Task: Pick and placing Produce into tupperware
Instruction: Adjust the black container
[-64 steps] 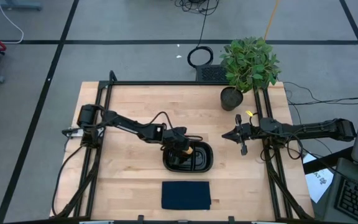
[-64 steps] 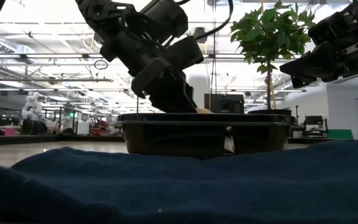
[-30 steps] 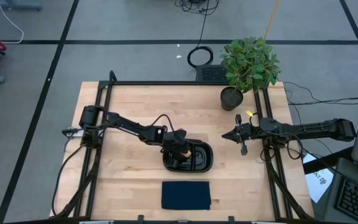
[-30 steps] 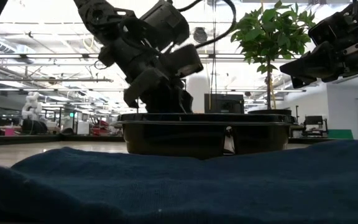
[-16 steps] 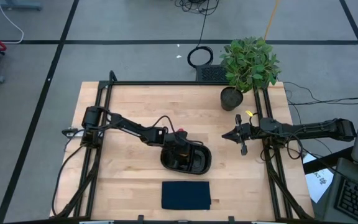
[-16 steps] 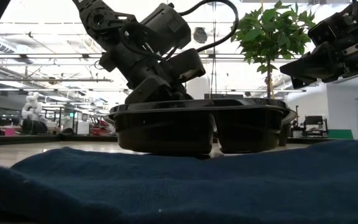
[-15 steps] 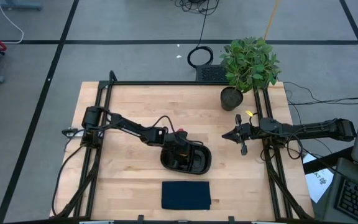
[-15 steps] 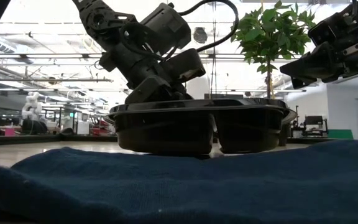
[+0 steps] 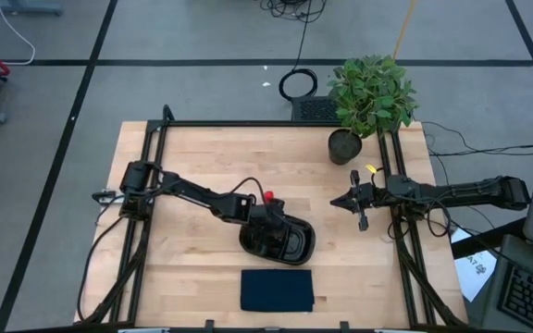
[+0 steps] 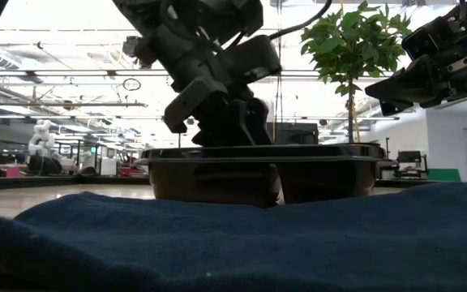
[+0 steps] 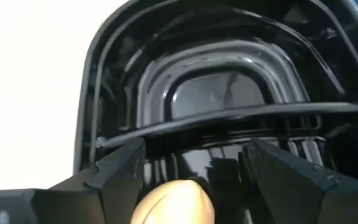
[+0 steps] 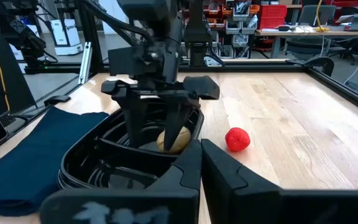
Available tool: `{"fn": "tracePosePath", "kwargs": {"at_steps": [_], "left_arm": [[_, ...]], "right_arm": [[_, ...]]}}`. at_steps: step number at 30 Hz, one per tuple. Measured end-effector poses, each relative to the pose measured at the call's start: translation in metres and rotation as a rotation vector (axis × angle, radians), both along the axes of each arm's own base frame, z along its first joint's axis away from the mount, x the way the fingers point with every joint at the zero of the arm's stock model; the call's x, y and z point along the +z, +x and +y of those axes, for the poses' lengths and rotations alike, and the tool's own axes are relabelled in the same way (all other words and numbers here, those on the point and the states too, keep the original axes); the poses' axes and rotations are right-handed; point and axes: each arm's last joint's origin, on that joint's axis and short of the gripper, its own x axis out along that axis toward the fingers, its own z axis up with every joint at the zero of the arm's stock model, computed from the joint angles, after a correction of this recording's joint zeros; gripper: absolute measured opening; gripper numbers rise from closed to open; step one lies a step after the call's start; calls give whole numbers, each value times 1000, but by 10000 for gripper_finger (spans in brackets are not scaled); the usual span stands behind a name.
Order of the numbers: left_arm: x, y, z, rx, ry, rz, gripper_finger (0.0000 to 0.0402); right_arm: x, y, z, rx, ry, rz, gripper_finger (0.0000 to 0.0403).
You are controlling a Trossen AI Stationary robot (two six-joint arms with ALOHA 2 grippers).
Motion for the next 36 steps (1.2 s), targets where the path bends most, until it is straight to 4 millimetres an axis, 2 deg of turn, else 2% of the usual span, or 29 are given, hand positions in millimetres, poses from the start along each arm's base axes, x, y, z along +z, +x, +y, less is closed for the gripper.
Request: {"fn": "tracePosePath", "kwargs": {"at_steps": [2, 8, 13, 17, 23, 24, 36], "left_arm": [[3, 1, -2, -12, 25, 3, 289], [36, -1, -4, -13, 118, -20, 276], [52, -4, 10, 80, 207, -51, 241], [47, -6, 27, 158, 247, -9, 169], [39, -11, 41, 196, 199, 52, 22], [37, -13, 43, 199, 199, 66, 12], [20, -24, 46, 264, 200, 142, 6]], "right_arm": [[0, 0, 0, 0, 0, 0, 0], [0, 0, 0, 0, 0, 0, 0], [0, 0, 0, 0, 0, 3, 0], [0, 0, 0, 0, 0, 4, 0], [0, 0, 0, 0, -1, 4, 0], [0, 0, 0, 0, -3, 4, 0], [0, 0, 0, 0, -4, 4, 0]]}}
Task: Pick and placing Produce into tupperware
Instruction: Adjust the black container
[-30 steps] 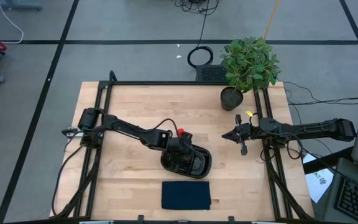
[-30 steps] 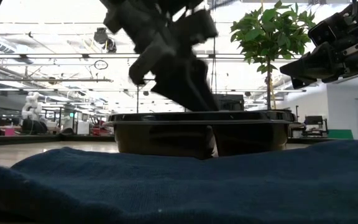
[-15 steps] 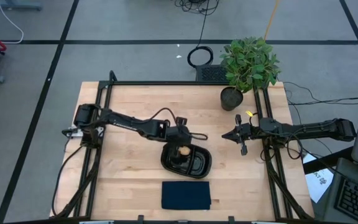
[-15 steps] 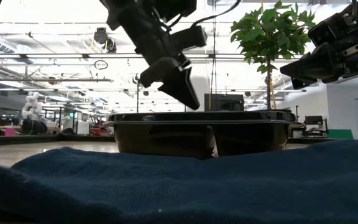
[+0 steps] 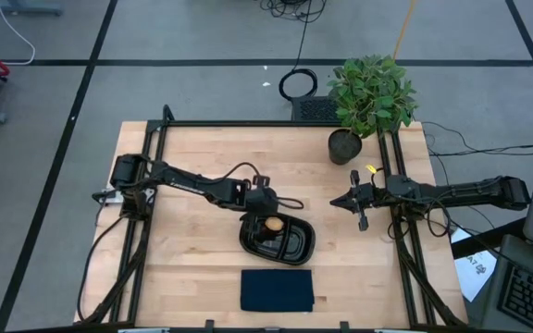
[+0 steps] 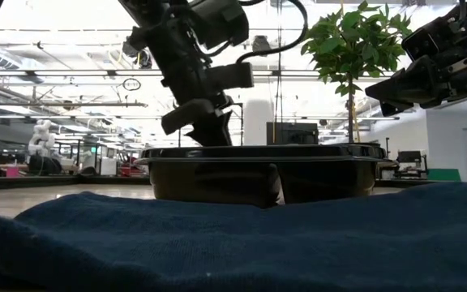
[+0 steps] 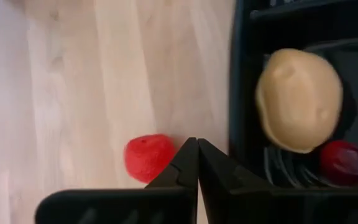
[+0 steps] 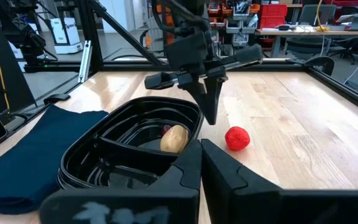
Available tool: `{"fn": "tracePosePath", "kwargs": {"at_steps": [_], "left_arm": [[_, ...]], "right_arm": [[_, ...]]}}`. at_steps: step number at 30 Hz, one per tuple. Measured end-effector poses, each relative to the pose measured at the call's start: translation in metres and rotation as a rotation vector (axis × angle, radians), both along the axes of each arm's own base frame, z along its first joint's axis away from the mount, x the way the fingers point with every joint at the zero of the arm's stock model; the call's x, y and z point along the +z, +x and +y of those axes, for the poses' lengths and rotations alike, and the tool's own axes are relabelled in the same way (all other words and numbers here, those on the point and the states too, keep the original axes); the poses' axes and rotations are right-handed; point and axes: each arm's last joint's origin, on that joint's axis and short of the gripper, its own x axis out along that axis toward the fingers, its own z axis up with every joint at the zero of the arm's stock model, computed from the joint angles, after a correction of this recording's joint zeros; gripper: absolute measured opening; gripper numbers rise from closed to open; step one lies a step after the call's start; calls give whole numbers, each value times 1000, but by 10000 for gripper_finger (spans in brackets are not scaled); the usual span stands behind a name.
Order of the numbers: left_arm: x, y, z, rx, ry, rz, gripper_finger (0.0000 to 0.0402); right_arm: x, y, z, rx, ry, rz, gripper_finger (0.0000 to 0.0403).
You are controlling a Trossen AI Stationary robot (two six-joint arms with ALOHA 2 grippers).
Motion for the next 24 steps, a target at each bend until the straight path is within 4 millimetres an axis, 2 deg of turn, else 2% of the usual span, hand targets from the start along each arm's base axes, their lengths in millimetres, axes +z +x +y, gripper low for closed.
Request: {"fn": "tracePosePath", "kwargs": {"at_steps": [8, 12, 24], "left_arm": [[-2, -4, 8, 81, 16, 34, 2], [-4, -8, 9, 114, -1, 74, 13], [-5, -12, -17, 74, -43, 101, 8]], "right_arm": [[0, 0, 0, 0, 0, 0, 0], [0, 0, 0, 0, 0, 0, 0], [0, 0, 0, 0, 0, 0, 0]]}}
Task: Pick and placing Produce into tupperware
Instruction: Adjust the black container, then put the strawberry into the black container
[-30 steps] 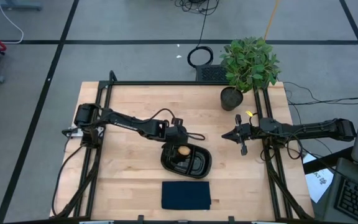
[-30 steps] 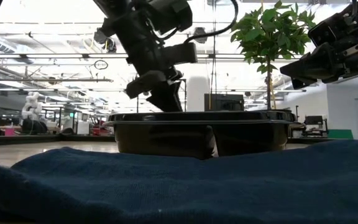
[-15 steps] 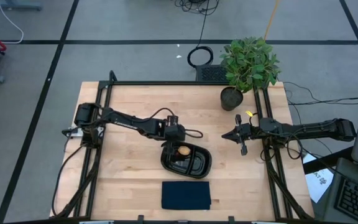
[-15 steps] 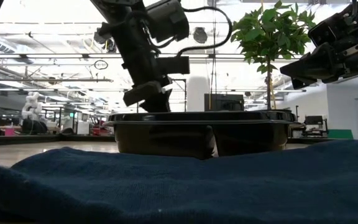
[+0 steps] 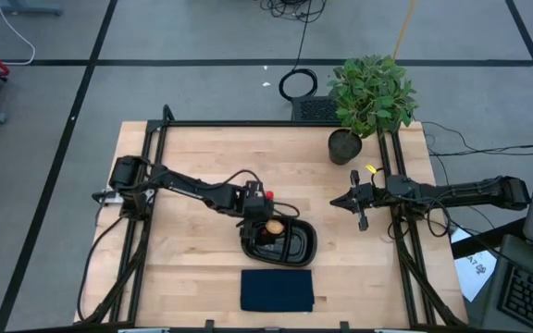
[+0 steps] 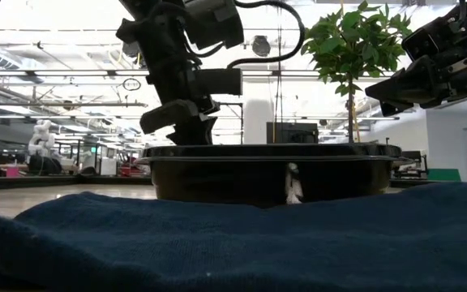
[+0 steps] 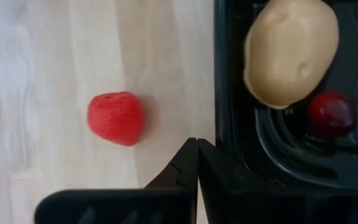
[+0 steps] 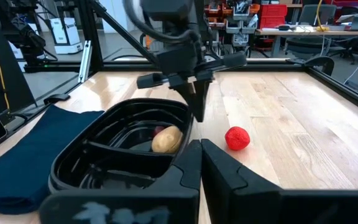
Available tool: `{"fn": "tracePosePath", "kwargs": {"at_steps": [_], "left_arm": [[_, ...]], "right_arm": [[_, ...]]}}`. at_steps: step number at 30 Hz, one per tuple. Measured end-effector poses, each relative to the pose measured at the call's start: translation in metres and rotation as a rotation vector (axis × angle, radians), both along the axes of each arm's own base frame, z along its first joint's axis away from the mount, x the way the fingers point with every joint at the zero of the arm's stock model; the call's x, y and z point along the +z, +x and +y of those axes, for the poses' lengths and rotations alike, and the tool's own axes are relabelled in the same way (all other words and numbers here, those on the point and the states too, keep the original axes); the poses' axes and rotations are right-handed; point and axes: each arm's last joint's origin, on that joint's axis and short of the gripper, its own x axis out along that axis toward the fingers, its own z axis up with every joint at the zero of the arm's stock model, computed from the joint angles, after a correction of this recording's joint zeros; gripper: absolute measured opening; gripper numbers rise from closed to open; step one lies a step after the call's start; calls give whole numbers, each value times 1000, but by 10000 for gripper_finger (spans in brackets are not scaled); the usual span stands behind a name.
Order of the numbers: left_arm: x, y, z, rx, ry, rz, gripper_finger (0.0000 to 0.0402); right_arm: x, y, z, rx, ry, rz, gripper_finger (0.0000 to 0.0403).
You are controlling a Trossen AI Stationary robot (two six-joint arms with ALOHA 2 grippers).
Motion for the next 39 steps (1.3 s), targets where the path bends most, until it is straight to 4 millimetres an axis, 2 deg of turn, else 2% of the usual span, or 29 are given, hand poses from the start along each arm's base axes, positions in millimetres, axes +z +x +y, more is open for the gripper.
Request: {"fn": "tracePosePath", "kwargs": {"at_steps": [4, 9, 14, 20, 24, 28, 33, 36, 39], "left_arm": [[0, -1, -9, -7, -8, -3, 18], [0, -2, -17, -23, -11, -1, 10], [0, -2, -20, -26, -18, -1, 3], [1, -1, -18, -28, 60, -15, 24], [12, -1, -17, -55, 107, -63, 22], [42, -8, -17, -74, 140, -145, 4], [85, -33, -15, -98, 170, -311, 3], [97, -58, -11, -92, 164, -415, 2], [99, -90, -5, -66, 158, -515, 1]], "right_arm": [[0, 0, 0, 0, 0, 0, 0], [0, 0, 0, 0, 0, 0, 0], [0, 0, 0, 0, 0, 0, 0], [0, 0, 0, 0, 0, 0, 0], [0, 0, 0, 0, 0, 0, 0], [0, 0, 0, 0, 0, 0, 0], [0, 0, 0, -1, 7, 0, 0], [0, 0, 0, -3, 21, 1, 0], [1, 0, 0, -3, 27, -11, 0]]}}
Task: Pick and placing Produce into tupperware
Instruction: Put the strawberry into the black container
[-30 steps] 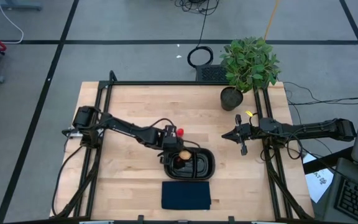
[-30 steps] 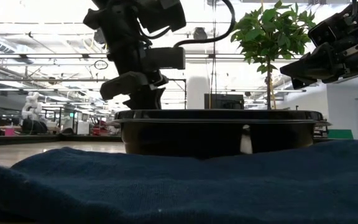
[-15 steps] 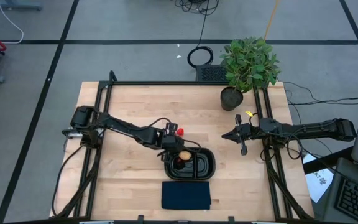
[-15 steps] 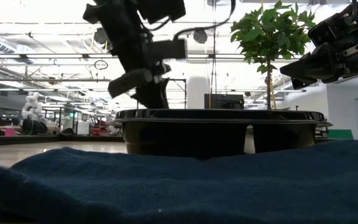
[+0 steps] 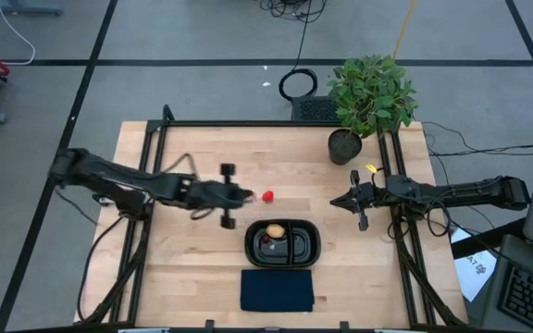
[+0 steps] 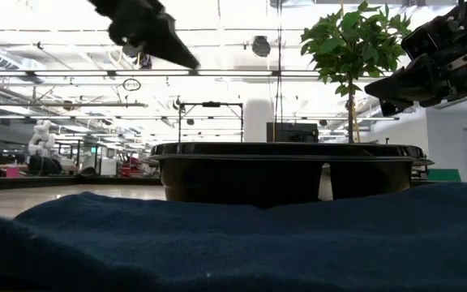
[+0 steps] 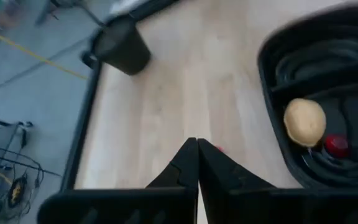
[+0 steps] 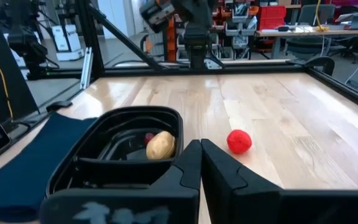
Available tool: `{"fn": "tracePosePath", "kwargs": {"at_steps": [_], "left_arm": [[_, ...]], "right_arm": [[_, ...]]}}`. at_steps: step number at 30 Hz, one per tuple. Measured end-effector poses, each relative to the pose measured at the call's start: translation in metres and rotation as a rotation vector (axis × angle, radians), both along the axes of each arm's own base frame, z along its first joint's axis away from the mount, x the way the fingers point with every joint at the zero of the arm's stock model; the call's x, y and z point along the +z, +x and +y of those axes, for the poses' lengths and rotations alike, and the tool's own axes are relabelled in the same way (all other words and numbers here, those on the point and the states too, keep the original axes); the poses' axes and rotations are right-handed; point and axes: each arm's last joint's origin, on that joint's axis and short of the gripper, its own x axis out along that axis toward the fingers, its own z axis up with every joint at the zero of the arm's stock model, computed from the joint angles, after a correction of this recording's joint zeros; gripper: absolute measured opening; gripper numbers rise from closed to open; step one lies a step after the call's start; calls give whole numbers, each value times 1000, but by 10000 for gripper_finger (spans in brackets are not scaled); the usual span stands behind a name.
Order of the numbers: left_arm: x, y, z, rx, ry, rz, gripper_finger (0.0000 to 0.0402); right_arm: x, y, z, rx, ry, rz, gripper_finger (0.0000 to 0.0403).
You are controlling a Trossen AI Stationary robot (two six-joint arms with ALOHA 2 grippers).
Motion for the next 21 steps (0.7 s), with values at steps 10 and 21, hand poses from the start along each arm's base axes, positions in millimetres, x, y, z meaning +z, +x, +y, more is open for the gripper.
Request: {"fn": "tracePosePath", "kwargs": {"at_steps": [10, 21], "left_arm": [[-23, -68, 7, 50, -144, -330, 1], [-44, -103, 9, -7, -152, -572, 0]], "right_arm": [[4, -2, 0, -2, 30, -32, 0], [11, -8, 0, -4, 68, -99, 0]]}}
